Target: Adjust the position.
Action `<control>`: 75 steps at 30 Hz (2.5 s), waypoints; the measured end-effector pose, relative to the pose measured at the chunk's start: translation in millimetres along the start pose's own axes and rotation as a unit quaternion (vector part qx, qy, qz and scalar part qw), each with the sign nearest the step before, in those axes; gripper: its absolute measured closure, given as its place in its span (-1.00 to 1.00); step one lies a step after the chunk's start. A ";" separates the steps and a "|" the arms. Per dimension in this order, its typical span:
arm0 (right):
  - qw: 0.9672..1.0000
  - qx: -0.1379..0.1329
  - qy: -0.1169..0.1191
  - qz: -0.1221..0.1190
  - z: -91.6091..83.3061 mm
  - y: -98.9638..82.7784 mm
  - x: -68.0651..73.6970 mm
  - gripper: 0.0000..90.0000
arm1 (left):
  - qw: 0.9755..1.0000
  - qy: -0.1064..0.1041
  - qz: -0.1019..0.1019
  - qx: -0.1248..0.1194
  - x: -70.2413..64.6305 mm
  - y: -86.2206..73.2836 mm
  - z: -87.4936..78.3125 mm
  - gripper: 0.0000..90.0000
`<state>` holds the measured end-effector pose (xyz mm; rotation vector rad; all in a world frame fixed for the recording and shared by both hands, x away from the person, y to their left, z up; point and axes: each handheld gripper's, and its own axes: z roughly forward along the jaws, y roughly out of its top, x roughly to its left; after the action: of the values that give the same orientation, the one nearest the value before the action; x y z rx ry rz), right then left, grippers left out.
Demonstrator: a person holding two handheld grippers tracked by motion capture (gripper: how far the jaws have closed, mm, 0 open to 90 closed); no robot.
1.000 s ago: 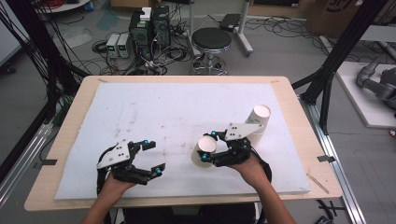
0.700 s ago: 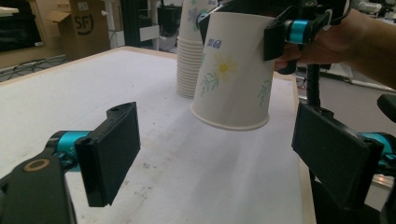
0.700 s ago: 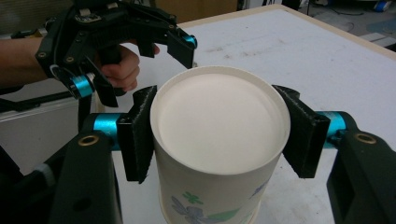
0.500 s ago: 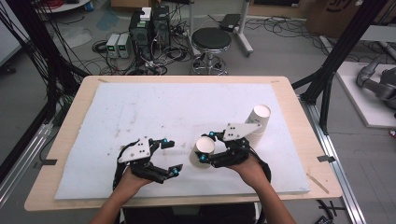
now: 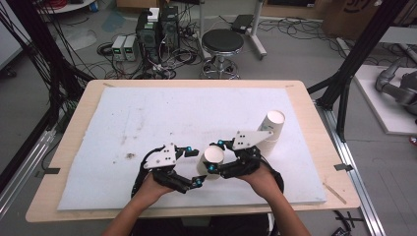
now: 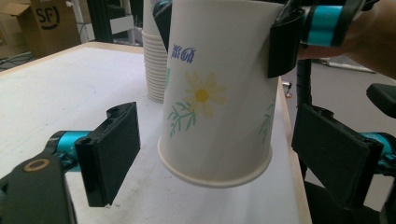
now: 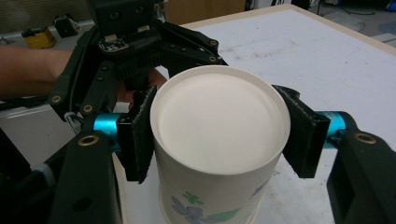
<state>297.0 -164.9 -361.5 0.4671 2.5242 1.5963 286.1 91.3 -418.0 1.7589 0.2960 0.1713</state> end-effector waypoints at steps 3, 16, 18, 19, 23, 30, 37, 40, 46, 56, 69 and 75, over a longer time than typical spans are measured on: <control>1.000 -0.003 0.004 0.002 -0.1 0.4 1.5 -0.18 | 1.000 -0.001 0.000 0.002 0.1 -0.5 4.4 -0.65; 1.000 -0.010 0.019 0.008 0.8 0.8 3.1 -0.18 | 1.000 -0.024 0.008 -0.001 -0.7 -0.6 9.8 -0.42; 1.000 -0.009 0.023 0.009 1.4 0.5 3.7 -0.18 | 1.000 -0.027 0.009 0.002 -0.6 -0.5 9.1 -0.39; 1.000 -0.009 0.023 0.010 1.8 0.3 3.8 -0.18 | 1.000 -0.027 0.009 0.004 -0.7 -0.4 8.7 -0.37; 1.000 -0.010 0.025 0.015 2.3 -0.2 4.0 -0.21 | 1.000 -0.029 0.007 0.006 -0.9 0.8 6.5 -0.29; 0.999 -0.012 0.024 0.036 2.2 -0.1 3.2 -0.59 | 0.998 -0.025 0.011 0.048 1.3 8.3 -0.9 -0.27; 0.999 0.003 0.030 0.013 1.2 1.0 4.0 -0.59 | 0.991 -0.026 0.032 0.128 2.6 18.1 -5.8 -0.26; 0.999 0.015 0.029 0.002 1.7 0.5 3.8 -0.59 | 0.985 -0.029 0.048 0.164 2.7 21.9 -6.8 -0.25; 0.998 0.050 0.037 -0.024 2.2 0.1 4.5 -0.59 | 0.975 -0.040 0.064 0.210 2.5 29.1 -8.1 -0.25; 0.992 0.102 0.049 -0.064 10.6 1.4 6.4 -0.59 | 0.957 -0.056 0.091 0.271 2.7 41.6 -4.2 -0.25; 0.983 0.135 0.071 -0.104 23.4 3.6 9.8 -0.42 | 0.936 -0.083 0.110 0.324 1.4 48.1 1.5 -0.25; 0.977 0.158 0.086 -0.113 27.2 2.5 13.2 -0.20 | 0.931 -0.093 0.115 0.334 -0.1 46.9 3.3 -0.25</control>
<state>292.1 -136.2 -370.2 0.0635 2.8521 1.2086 291.8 79.4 -372.9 2.4707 -0.0042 0.0707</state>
